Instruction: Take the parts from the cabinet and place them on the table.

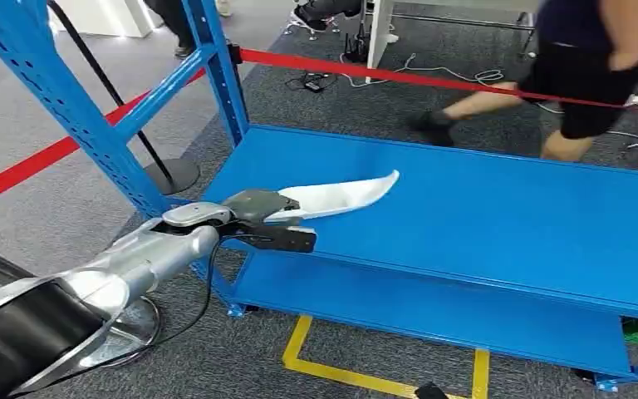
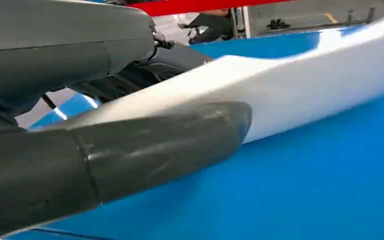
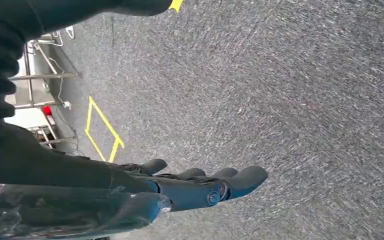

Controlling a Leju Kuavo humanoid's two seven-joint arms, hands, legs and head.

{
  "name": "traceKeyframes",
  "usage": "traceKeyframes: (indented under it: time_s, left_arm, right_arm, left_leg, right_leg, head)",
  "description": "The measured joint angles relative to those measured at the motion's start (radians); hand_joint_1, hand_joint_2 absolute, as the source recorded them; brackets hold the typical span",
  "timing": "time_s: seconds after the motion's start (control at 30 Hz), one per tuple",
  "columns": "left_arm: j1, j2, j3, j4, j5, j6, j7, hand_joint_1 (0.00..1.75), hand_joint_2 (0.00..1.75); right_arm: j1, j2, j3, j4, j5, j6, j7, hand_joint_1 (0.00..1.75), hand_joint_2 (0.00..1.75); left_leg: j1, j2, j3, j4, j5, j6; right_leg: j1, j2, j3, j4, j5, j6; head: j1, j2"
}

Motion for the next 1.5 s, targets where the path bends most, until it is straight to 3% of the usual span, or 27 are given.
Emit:
traceKeyframes:
  time_s: [0.27,0.3,0.5,0.67,0.7,0.73,0.83,0.97,1.5]
  left_arm:
    - [-0.011,-0.003,0.001,0.000,-0.008,-0.004,0.000,1.75,0.00]
    - [-0.012,-0.003,0.001,0.000,-0.009,-0.006,0.000,1.75,1.75]
    - [-0.012,-0.002,0.010,0.000,-0.005,-0.013,0.000,1.75,1.75]
    - [-0.017,0.001,0.017,0.000,-0.001,-0.080,0.012,1.75,1.75]
    - [-0.019,0.003,0.018,0.001,-0.001,-0.092,0.016,0.10,1.75]
    - [-0.024,0.006,0.018,0.002,-0.001,-0.115,0.025,0.00,1.75]
    - [-0.034,0.012,0.018,0.013,-0.005,-0.198,0.064,0.00,1.75]
    - [-0.046,0.024,0.018,0.023,-0.022,-0.224,0.096,0.00,1.75]
    - [-0.079,0.047,0.014,0.042,-0.048,-0.202,0.148,0.00,1.75]
  right_arm:
    - [-0.001,0.000,0.000,0.000,-0.001,0.000,0.000,0.00,1.75]
    - [-0.001,0.000,0.000,0.000,-0.002,0.000,-0.001,0.00,1.75]
    - [-0.001,0.000,-0.001,0.000,-0.002,-0.004,-0.002,0.00,1.75]
    - [-0.001,0.000,-0.002,0.000,-0.002,-0.005,-0.001,0.00,1.75]
    - [-0.001,0.000,-0.002,0.000,-0.002,-0.005,-0.001,0.00,1.75]
    - [-0.001,0.000,-0.002,0.000,-0.002,-0.005,0.000,0.00,1.75]
    - [-0.002,0.000,-0.002,0.000,-0.001,-0.005,0.003,0.00,1.75]
    - [-0.003,0.000,-0.002,0.000,0.000,-0.004,0.006,0.00,1.75]
    - [-0.003,-0.001,-0.002,0.000,-0.004,-0.005,0.006,0.00,1.75]
  left_leg:
    - [0.000,0.000,0.000,0.000,0.002,0.000]
    - [0.000,0.000,0.000,0.000,0.002,0.000]
    - [0.000,0.000,0.000,0.000,0.002,0.000]
    - [0.000,0.000,0.000,0.000,0.002,0.000]
    - [0.000,0.000,0.000,0.000,0.002,0.000]
    - [0.000,0.000,0.000,0.000,0.002,0.000]
    - [0.000,0.000,0.000,0.000,0.002,0.000]
    - [0.000,0.000,0.000,0.000,0.003,0.000]
    - [0.000,0.000,0.000,0.000,0.003,0.000]
  right_leg:
    - [0.000,0.000,0.000,0.000,0.001,-0.002]
    - [0.000,0.000,0.000,0.000,0.001,-0.002]
    - [0.000,0.000,0.000,0.000,0.002,-0.001]
    - [0.000,0.000,0.000,0.000,0.002,-0.001]
    - [0.000,0.000,0.000,0.000,0.002,-0.001]
    - [0.000,0.000,0.000,0.000,0.002,-0.001]
    - [0.000,0.000,0.000,0.000,0.002,-0.001]
    - [0.000,0.000,0.000,0.000,0.002,-0.002]
    - [0.001,0.000,-0.001,0.000,0.002,-0.001]
  head:
    - [0.000,0.000]
    - [0.000,0.000]
    - [0.000,0.000]
    - [0.000,0.000]
    - [0.000,0.000]
    - [0.000,0.000]
    - [0.000,0.000]
    - [0.000,0.000]
    - [0.000,0.000]
